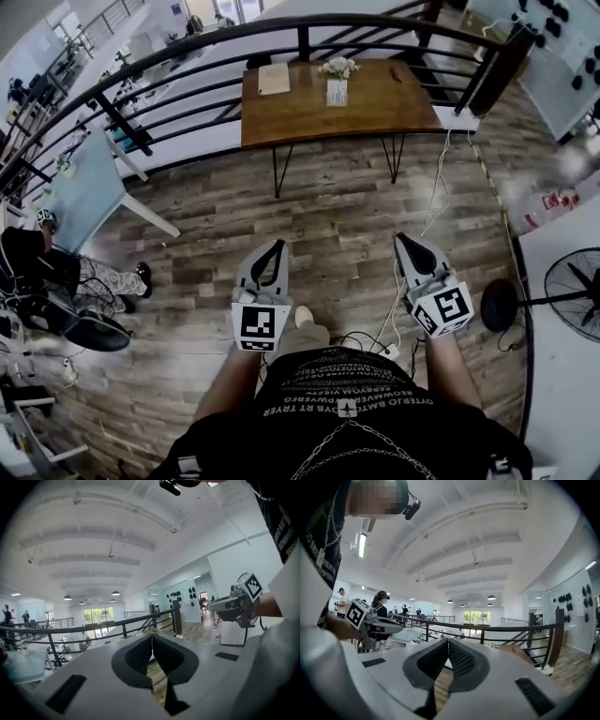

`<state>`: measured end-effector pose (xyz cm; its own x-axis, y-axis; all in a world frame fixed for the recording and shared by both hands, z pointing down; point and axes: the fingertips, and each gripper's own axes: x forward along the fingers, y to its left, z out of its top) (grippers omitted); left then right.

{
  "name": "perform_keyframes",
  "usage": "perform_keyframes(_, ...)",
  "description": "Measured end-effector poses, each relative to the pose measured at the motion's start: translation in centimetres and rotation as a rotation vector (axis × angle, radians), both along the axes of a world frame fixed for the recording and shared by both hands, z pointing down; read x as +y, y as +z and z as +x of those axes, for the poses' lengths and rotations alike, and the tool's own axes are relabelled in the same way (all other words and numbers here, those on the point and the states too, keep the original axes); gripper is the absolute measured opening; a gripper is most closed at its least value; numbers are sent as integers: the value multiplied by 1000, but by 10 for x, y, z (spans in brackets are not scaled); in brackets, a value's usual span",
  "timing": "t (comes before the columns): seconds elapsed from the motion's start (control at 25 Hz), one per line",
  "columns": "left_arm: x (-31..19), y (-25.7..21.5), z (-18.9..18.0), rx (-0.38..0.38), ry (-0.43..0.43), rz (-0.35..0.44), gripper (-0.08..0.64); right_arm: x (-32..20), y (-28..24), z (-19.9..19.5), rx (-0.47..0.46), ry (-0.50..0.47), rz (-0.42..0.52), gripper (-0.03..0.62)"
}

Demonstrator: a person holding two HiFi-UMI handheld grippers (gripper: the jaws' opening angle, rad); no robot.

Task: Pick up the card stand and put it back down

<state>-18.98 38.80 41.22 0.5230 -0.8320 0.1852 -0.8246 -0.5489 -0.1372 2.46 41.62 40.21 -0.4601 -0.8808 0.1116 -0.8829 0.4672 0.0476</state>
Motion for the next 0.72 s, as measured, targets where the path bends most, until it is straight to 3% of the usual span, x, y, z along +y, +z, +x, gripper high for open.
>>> perform_keyframes(0.28, -57, 4, -3, -71, 63, 14, 29, -54, 1, -14, -6, 20, -35, 14)
perform_keyframes(0.72, -138, 19, -43, -53, 83, -15, 29, -115, 10, -45, 27, 43, -82, 14)
